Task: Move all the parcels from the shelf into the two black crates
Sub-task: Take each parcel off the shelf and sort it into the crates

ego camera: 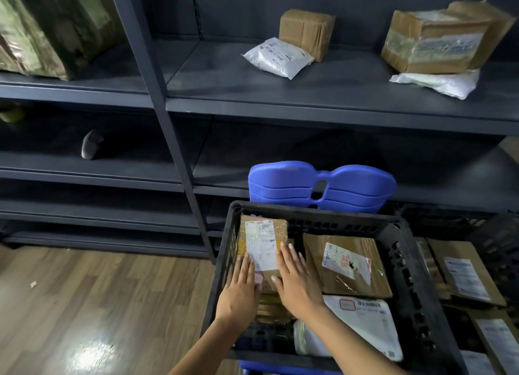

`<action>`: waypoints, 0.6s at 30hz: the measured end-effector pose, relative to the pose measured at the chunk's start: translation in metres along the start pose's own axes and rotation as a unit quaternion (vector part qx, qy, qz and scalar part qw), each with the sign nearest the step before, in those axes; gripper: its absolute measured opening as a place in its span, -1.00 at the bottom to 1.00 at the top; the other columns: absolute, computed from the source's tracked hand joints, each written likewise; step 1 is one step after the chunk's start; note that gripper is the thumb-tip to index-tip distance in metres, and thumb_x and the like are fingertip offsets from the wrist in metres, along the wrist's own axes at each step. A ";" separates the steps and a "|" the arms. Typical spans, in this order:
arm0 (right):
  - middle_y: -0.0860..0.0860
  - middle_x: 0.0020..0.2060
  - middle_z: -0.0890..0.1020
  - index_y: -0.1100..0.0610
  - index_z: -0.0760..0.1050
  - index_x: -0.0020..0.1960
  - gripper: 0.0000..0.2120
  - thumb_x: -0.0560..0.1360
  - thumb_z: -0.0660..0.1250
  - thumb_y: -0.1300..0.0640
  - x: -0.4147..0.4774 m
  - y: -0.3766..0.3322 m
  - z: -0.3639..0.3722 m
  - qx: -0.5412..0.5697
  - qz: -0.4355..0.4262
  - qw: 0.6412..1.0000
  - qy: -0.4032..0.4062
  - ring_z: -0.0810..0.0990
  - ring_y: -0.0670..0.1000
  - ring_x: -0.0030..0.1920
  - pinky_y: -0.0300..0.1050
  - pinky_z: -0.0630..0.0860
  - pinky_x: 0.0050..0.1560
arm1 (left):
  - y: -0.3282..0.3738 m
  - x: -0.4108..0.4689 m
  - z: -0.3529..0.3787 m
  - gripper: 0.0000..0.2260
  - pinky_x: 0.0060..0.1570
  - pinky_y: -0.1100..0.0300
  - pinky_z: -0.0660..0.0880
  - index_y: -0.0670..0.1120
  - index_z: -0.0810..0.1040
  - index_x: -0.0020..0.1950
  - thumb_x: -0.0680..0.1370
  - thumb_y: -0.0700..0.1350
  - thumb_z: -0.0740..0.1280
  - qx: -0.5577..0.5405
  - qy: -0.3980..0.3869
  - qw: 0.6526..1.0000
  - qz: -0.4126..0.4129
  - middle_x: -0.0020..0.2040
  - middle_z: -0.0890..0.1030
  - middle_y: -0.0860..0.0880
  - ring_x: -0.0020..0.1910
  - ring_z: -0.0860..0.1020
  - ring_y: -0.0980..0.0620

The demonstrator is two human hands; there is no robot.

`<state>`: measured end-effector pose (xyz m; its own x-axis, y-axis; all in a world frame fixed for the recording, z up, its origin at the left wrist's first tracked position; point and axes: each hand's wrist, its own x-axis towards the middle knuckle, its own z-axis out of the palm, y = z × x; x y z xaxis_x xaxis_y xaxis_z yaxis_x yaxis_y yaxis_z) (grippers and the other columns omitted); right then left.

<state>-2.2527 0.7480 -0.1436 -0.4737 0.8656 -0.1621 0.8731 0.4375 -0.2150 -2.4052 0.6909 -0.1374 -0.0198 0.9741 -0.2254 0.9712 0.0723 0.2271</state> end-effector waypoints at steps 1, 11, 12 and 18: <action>0.00 0.50 -0.31 0.11 -0.26 0.54 -0.39 0.65 -0.06 -0.10 -0.001 0.001 0.001 -0.009 -0.012 1.000 0.000 -0.33 0.03 0.51 -0.07 -0.33 0.44 | -0.001 0.000 0.001 -0.47 0.44 0.14 -0.32 -0.16 -0.29 0.52 0.67 0.07 -0.19 0.020 -0.005 1.000 0.000 0.55 -0.30 -0.07 0.45 -0.39 0.03; 0.04 0.54 -0.25 0.15 -0.22 0.56 -0.35 0.64 -0.06 -0.15 0.003 -0.004 -0.023 -0.012 -0.011 0.998 -0.057 -0.29 0.02 0.53 -0.08 -0.27 0.47 | 0.000 0.004 -0.021 -0.41 0.51 0.02 -0.23 -0.20 -0.22 0.55 0.65 0.13 -0.18 0.110 -0.056 0.992 0.008 0.57 -0.20 -0.14 0.55 -0.23 -0.08; 0.04 0.54 -0.24 0.15 -0.21 0.56 -0.35 0.63 -0.06 -0.15 0.000 -0.005 -0.031 -0.006 -0.009 0.998 -0.054 -0.28 0.02 0.53 -0.08 -0.26 0.48 | 0.003 0.003 -0.028 -0.41 0.51 0.03 -0.23 -0.20 -0.20 0.55 0.65 0.14 -0.18 0.111 -0.056 0.992 0.012 0.57 -0.18 -0.14 0.55 -0.22 -0.08; 0.01 0.57 -0.06 0.12 -0.07 0.57 -0.39 0.63 -0.01 -0.13 -0.019 0.000 -0.101 0.021 0.023 1.000 0.001 -0.14 0.00 0.55 -0.05 -0.06 0.51 | 0.032 0.009 -0.099 -0.41 0.51 0.07 -0.21 -0.18 -0.14 0.57 0.65 0.14 -0.12 0.106 -0.014 0.992 0.060 0.59 -0.10 -0.11 0.57 -0.14 -0.06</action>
<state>-2.2315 0.7563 -0.0429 -0.4324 0.8854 -0.1708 0.8886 0.3862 -0.2473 -2.3981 0.7234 -0.0388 0.1037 0.9662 -0.2361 0.9942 -0.0942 0.0513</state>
